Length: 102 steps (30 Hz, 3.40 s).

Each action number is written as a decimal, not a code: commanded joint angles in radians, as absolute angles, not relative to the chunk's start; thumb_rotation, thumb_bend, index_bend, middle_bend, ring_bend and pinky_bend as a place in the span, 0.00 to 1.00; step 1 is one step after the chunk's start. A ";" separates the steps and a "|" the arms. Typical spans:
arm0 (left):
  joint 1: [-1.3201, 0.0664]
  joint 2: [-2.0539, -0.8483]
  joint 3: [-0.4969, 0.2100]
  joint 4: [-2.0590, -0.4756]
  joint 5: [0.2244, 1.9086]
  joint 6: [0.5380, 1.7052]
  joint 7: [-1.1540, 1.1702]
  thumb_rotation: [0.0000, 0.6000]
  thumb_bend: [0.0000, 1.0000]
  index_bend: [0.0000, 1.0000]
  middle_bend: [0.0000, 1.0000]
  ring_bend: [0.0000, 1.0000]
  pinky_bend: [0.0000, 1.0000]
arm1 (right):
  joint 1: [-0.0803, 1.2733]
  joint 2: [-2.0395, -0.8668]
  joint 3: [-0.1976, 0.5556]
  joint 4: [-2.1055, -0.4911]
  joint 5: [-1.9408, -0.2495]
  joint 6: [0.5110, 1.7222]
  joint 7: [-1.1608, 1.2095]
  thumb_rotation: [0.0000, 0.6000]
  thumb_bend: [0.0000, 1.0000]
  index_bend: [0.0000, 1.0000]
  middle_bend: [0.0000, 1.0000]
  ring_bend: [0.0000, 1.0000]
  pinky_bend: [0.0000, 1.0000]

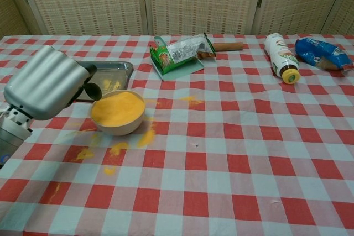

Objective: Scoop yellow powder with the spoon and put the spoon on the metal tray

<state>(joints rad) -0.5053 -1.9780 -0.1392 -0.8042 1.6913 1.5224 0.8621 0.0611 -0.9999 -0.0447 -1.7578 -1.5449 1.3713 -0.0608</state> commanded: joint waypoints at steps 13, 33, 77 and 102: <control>-0.552 -2.070 -0.135 -0.726 1.661 1.479 1.021 1.00 0.65 0.98 1.00 1.00 1.00 | 0.060 -0.991 -0.047 -1.758 -1.554 1.377 -0.043 1.00 0.11 0.00 0.00 0.00 0.00; -0.574 -2.164 -0.098 -0.570 1.654 1.496 0.969 1.00 0.65 0.99 1.00 1.00 1.00 | 0.056 -0.983 -0.049 -1.756 -1.567 1.389 -0.023 1.00 0.11 0.00 0.00 0.00 0.00; -0.540 -2.119 -0.055 -0.638 1.635 1.515 0.977 1.00 0.63 0.82 1.00 1.00 1.00 | 0.053 -0.982 -0.057 -1.758 -1.590 1.396 -0.018 1.00 0.11 0.00 0.00 0.00 0.00; -0.495 -2.052 -0.052 -0.818 1.623 1.493 1.053 1.00 0.60 0.32 1.00 1.00 1.00 | 0.048 -0.979 -0.061 -1.758 -1.605 1.409 -0.011 1.00 0.11 0.00 0.00 0.00 0.00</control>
<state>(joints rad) -0.4961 -2.0528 -0.0516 -0.8173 1.6227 1.4938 1.0520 0.0479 -0.9787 -0.0606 -1.7575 -1.6048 1.4087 -0.0105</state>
